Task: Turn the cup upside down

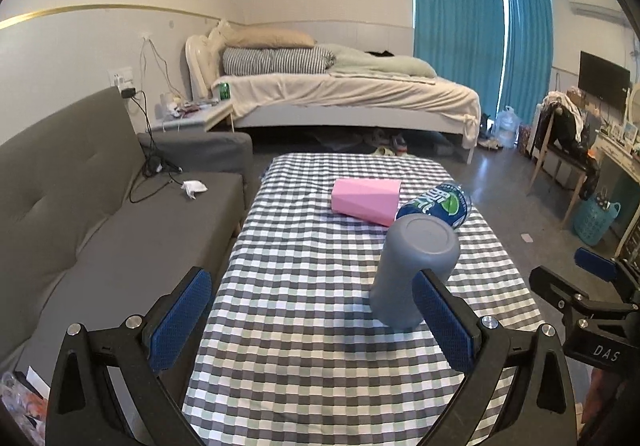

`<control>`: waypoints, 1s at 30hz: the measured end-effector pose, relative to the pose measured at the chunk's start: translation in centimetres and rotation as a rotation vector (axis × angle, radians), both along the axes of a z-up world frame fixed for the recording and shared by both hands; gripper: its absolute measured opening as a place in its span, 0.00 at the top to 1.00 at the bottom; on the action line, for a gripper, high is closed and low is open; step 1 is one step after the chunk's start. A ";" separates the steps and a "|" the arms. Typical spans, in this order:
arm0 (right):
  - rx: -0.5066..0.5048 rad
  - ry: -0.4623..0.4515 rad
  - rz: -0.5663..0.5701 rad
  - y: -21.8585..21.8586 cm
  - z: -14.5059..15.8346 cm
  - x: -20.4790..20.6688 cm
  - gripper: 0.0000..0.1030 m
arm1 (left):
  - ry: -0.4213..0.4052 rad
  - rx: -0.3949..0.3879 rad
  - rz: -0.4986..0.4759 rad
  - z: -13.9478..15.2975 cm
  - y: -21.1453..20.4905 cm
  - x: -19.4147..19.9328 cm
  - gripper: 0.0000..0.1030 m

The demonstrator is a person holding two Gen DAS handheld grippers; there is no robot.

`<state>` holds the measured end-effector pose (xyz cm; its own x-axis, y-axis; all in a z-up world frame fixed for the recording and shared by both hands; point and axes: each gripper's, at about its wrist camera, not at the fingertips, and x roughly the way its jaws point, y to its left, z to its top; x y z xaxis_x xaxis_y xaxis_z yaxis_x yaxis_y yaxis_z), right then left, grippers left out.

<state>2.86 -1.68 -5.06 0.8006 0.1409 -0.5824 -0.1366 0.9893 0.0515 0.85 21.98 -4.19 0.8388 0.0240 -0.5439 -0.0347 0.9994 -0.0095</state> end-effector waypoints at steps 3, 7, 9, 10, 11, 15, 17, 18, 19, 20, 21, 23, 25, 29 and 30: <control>0.010 -0.009 -0.017 -0.5 0.2 -0.4 0.03 | -0.005 0.015 -0.013 -0.2 -0.6 -0.5 0.00; 0.007 -0.033 -0.025 -0.7 0.6 -0.9 0.03 | 0.014 0.032 -0.038 -0.4 -1.5 -0.6 0.00; 0.002 -0.039 -0.026 -0.7 0.9 -1.1 0.03 | 0.012 0.032 -0.043 -0.4 -1.6 -0.8 0.00; 0.001 -0.043 -0.026 -0.7 0.9 -1.2 0.03 | 0.009 0.030 -0.044 -0.4 -1.6 -0.9 0.00; 0.000 -0.045 -0.026 -0.7 1.0 -1.3 0.03 | 0.005 0.029 -0.043 -0.3 -1.6 -1.0 0.00; -0.006 -0.046 -0.026 -0.6 1.0 -1.6 0.03 | -0.002 0.019 -0.029 -0.2 -1.3 -1.2 0.00; -0.012 -0.050 -0.026 -0.4 1.1 -1.7 0.03 | -0.004 0.008 -0.022 -0.1 -1.0 -1.3 0.00; -0.012 -0.051 -0.026 -0.4 1.2 -1.8 0.03 | -0.003 0.006 -0.021 -0.1 -0.9 -1.3 0.00; -0.012 -0.049 -0.025 -0.4 1.2 -1.8 0.03 | -0.001 0.007 -0.021 -0.1 -0.8 -1.3 0.00; -0.014 -0.049 -0.027 -0.4 1.2 -1.8 0.03 | -0.002 0.007 -0.022 -0.1 -0.8 -1.3 0.00; -0.018 -0.052 -0.028 -0.3 1.3 -1.9 0.03 | -0.001 0.006 -0.023 -0.1 -0.8 -1.4 0.00; -0.017 -0.052 -0.029 -0.3 1.3 -2.0 0.03 | 0.000 0.005 -0.025 -0.1 -0.7 -1.4 0.00; -0.019 -0.054 -0.029 -0.3 1.4 -2.0 0.03 | 0.011 -0.002 -0.031 -0.1 -0.7 -1.3 0.00; -0.027 -0.054 -0.027 -0.1 1.6 -2.0 0.03 | 0.019 -0.006 -0.033 -0.1 -0.7 -1.2 0.00; -0.028 -0.055 -0.028 -0.1 1.6 -2.0 0.03 | 0.018 -0.008 -0.033 -0.1 -0.7 -1.3 0.00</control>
<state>0.88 -1.79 -3.50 0.8347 0.1024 -0.5411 -0.1108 0.9937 0.0171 -0.42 21.33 -4.29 0.8290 -0.0081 -0.5592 -0.0019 0.9998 -0.0173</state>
